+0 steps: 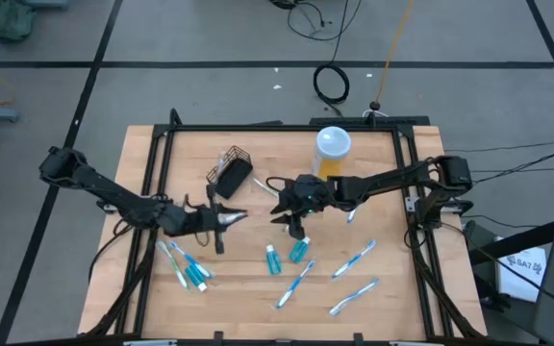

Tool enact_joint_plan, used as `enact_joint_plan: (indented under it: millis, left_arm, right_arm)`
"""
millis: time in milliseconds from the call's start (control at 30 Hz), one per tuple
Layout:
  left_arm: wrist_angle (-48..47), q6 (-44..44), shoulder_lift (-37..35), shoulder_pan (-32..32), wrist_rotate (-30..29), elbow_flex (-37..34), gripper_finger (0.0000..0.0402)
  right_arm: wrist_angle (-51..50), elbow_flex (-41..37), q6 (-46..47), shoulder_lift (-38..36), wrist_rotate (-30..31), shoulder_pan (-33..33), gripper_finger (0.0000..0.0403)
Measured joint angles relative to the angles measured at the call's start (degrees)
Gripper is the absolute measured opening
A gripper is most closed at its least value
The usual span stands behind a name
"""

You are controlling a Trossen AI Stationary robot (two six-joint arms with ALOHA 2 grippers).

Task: Pick & Place toothbrushing station
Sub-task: Put the orange toothbrush into the black wire organizer

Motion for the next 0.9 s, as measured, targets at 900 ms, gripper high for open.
enact_joint_plan:
  millis: [900]
  left_arm:
    - [-76.5, -51.1, -4.2, 11.5, -11.5, 24.4, 0.0019]
  right_arm:
    - [-1.9, 0.0, 0.5, 0.1, 2.0, 0.1, 0.0125]
